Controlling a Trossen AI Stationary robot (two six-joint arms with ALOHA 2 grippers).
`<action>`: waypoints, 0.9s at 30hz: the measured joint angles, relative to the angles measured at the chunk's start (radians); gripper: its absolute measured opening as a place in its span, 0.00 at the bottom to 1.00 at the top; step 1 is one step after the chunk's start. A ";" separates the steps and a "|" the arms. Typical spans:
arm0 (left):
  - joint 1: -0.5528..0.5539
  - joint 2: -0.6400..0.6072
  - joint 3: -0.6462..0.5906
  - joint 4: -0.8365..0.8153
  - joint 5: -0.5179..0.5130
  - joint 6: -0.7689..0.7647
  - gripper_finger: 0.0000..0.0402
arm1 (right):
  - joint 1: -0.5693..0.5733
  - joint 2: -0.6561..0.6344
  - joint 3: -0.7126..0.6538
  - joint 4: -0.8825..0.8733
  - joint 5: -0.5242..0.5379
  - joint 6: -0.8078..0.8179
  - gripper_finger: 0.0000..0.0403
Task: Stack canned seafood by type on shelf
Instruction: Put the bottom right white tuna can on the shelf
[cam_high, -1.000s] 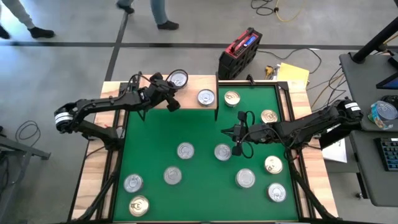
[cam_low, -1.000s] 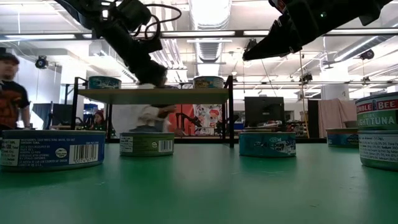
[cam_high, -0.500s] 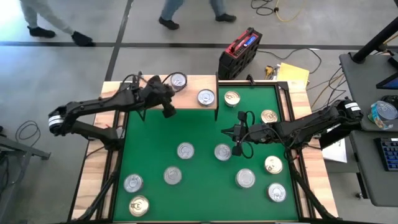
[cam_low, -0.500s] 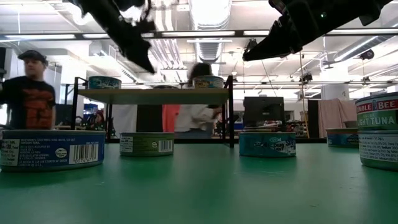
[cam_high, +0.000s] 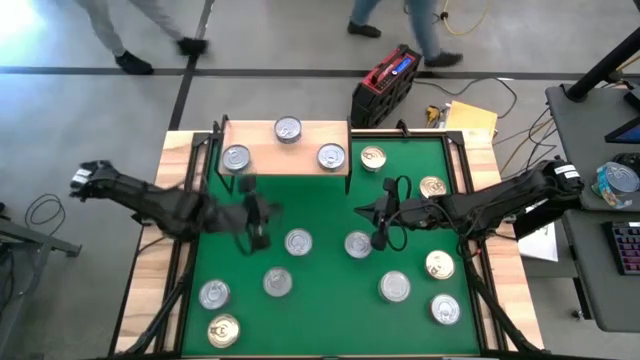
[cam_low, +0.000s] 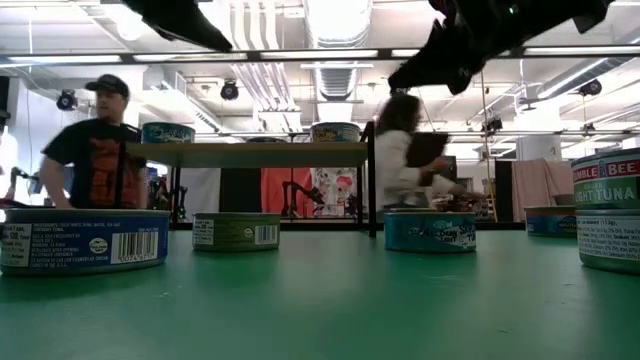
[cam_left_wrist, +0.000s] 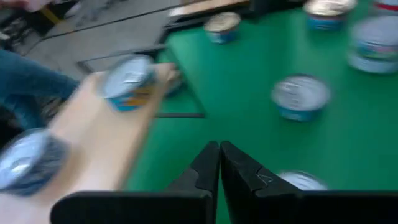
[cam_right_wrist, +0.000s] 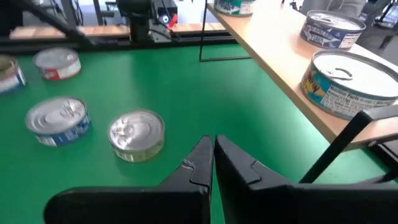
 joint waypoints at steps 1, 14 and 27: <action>-0.044 0.013 0.000 -0.004 -0.016 -0.024 0.00 | 0.002 0.000 0.013 -0.011 -0.001 0.012 0.02; -0.345 0.208 -0.001 -0.061 -0.104 -0.366 0.00 | 0.110 0.125 0.162 -0.054 -0.050 0.089 0.02; -0.442 0.340 0.068 -0.060 0.056 -0.604 0.00 | 0.235 0.355 0.452 -0.531 -0.045 0.225 0.02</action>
